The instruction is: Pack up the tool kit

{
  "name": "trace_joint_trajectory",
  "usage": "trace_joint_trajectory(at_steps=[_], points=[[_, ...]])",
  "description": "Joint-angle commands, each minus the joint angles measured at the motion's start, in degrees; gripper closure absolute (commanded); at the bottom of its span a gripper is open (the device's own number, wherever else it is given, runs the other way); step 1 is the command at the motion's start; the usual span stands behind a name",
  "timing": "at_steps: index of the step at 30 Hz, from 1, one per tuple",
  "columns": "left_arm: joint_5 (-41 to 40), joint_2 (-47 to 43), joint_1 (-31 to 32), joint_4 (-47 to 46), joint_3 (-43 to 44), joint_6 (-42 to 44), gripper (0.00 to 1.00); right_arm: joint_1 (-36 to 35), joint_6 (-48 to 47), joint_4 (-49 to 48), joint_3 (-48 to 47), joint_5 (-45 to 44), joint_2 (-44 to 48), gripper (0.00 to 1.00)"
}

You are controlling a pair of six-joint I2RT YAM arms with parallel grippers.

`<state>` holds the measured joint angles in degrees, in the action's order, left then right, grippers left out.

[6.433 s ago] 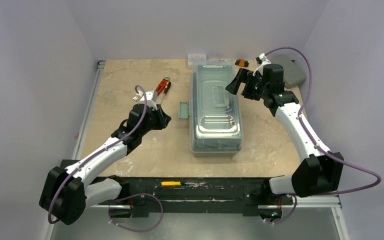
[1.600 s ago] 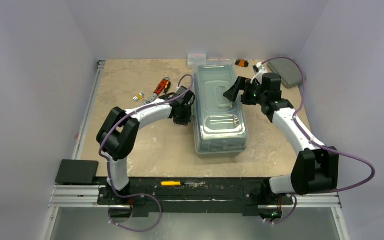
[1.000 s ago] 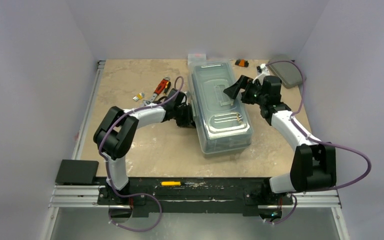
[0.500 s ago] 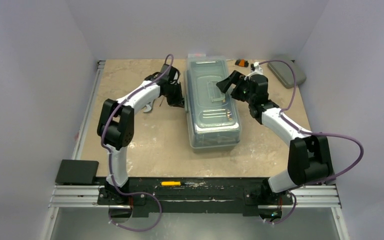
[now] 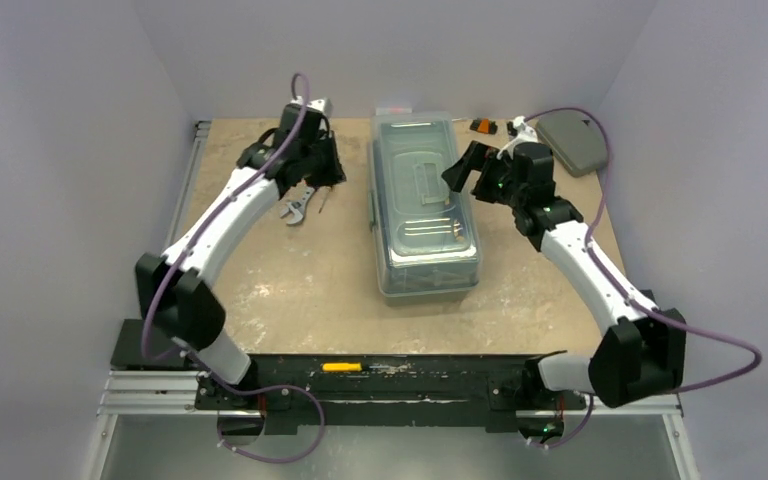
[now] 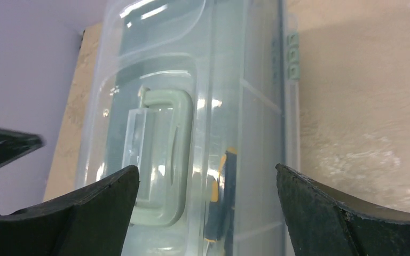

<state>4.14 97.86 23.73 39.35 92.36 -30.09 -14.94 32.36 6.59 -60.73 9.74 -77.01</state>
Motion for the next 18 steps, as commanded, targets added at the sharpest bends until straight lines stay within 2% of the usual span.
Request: trace_joint_trajectory(at_steps=[1,4,6,7,9,10,13,16,18], points=[[-10.7,-13.8,-0.1,0.5,-5.6,2.2,0.99,1.5,-8.5,6.6,-3.7,-7.6,8.3,0.01],[-15.9,-23.2,0.0,-3.0,-13.6,1.3,0.94,1.5,-10.6,6.2,-0.2,-16.5,14.2,0.01],[-19.3,-29.3,-0.1,-5.6,-19.5,0.8,0.86,1.6,-12.0,4.5,3.9,-23.7,18.8,0.01],[-20.8,-32.3,-0.1,-7.1,-22.8,0.9,0.68,1.6,-13.5,3.2,6.5,-26.3,21.0,0.01],[-24.4,-38.0,-0.1,-10.3,-29.3,1.0,0.27,1.6,-18.7,-3.7,13.5,-28.7,26.2,0.01],[-26.3,-41.7,-0.1,-11.9,-33.7,0.9,0.15,1.6,-21.0,-6.9,17.2,-29.7,28.3,0.01],[-32.8,-48.0,0.0,-16.4,-42.3,0.8,0.03,1.6,-25.5,-17.4,28.3,-29.2,33.9,0.01],[-38.3,-51.4,0.1,-23.2,-49.2,4.1,0.01,1.6,-26.0,-26.0,37.0,-27.5,37.6,0.01],[-37.8,-53.3,0.0,-32.2,-56.1,12.0,0.01,1.6,-27.5,-31.2,42.8,-27.1,38.7,0.01]])
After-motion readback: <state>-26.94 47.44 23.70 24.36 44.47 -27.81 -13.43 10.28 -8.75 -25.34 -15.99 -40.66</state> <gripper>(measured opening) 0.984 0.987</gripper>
